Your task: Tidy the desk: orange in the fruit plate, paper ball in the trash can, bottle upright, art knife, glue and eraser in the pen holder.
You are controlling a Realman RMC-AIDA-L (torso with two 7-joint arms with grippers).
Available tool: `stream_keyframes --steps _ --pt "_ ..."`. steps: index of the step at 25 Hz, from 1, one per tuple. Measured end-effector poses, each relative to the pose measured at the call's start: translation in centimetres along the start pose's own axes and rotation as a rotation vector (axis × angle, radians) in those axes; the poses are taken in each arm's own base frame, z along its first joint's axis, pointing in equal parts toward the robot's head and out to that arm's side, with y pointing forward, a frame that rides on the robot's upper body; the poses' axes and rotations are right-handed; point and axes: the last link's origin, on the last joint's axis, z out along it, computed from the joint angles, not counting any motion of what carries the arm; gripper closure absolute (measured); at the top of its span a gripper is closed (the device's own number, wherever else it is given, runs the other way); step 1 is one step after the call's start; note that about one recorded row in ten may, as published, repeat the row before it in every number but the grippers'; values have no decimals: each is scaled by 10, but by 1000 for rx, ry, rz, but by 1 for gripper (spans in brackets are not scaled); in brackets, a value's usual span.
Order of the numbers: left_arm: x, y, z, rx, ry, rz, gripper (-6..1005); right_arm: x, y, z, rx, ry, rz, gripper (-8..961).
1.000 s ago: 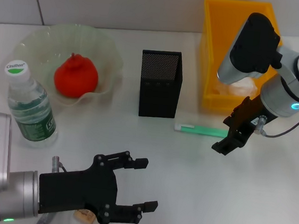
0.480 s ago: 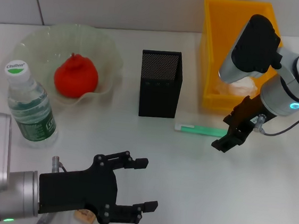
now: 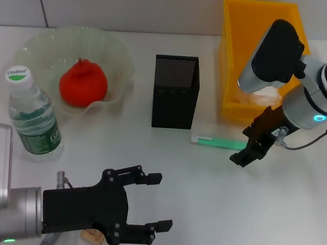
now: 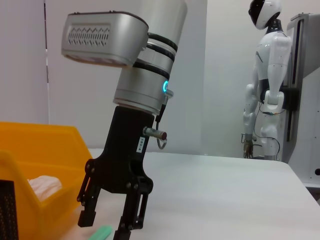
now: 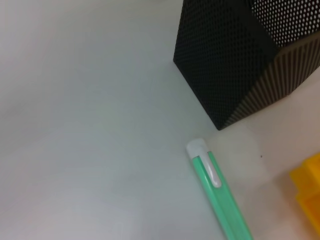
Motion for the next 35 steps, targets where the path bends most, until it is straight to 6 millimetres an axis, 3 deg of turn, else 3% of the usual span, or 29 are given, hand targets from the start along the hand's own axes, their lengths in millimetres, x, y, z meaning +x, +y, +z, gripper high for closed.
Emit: stream_keyframes --steps 35 --pt "2 -3 2 -2 -4 0 197 6 -1 7 -26 -38 31 236"
